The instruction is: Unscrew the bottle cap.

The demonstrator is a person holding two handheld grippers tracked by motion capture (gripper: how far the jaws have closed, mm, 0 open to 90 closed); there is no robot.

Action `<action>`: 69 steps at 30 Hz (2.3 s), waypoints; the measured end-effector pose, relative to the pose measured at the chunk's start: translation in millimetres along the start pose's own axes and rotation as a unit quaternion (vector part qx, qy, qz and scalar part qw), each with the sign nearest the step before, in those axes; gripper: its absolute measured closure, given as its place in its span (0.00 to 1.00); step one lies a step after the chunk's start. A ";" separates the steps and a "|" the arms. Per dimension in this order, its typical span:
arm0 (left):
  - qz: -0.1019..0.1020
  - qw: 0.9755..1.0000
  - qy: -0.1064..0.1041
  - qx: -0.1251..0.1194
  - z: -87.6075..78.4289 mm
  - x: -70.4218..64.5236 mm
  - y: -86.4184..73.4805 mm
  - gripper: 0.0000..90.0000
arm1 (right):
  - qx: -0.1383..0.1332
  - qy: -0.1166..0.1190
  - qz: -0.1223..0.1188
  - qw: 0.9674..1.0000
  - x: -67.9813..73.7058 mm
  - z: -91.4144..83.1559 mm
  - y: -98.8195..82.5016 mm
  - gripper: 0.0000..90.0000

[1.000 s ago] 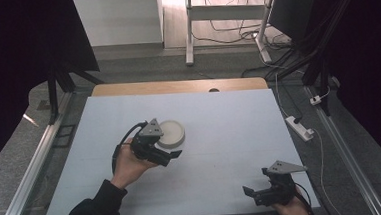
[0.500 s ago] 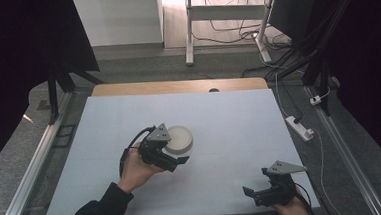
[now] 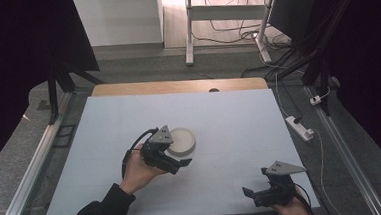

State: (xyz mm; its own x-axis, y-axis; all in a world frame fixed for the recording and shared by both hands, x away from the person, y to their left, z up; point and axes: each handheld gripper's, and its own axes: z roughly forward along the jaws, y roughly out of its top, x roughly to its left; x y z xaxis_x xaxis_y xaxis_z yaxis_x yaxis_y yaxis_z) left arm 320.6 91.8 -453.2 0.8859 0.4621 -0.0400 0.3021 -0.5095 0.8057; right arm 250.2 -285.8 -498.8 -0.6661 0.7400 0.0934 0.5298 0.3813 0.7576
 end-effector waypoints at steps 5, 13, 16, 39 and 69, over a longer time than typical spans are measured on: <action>0.001 1.000 -0.001 -0.001 0.5 -0.5 -1.3 0.09 | -0.009 0.004 0.001 1.000 0.9 -1.9 0.8 0.00; -0.002 1.000 -0.004 -0.006 0.8 -0.7 -2.2 0.09 | -0.029 0.012 -0.011 0.999 6.7 -4.2 7.0 0.00; -0.002 1.000 -0.004 -0.005 1.5 -0.5 -2.7 0.09 | -0.036 0.013 -0.016 0.999 9.2 -4.7 9.7 0.00; 0.000 1.000 -0.009 -0.005 2.7 -1.2 -4.4 0.09 | -0.073 0.056 -0.054 0.994 32.2 1.8 43.8 0.00; 0.009 1.000 -0.011 0.003 7.7 -4.0 -6.0 0.09 | -0.078 0.138 -0.100 0.982 67.4 36.2 113.6 0.00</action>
State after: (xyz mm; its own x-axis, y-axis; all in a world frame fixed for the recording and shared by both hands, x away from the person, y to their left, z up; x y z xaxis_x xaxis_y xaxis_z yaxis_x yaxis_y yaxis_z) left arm 318.0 87.4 -462.4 0.8989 0.4365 -0.0391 0.2880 -0.5212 0.8034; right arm 284.5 -172.5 -429.8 -0.8776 0.4714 0.0877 0.3008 0.3988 0.8663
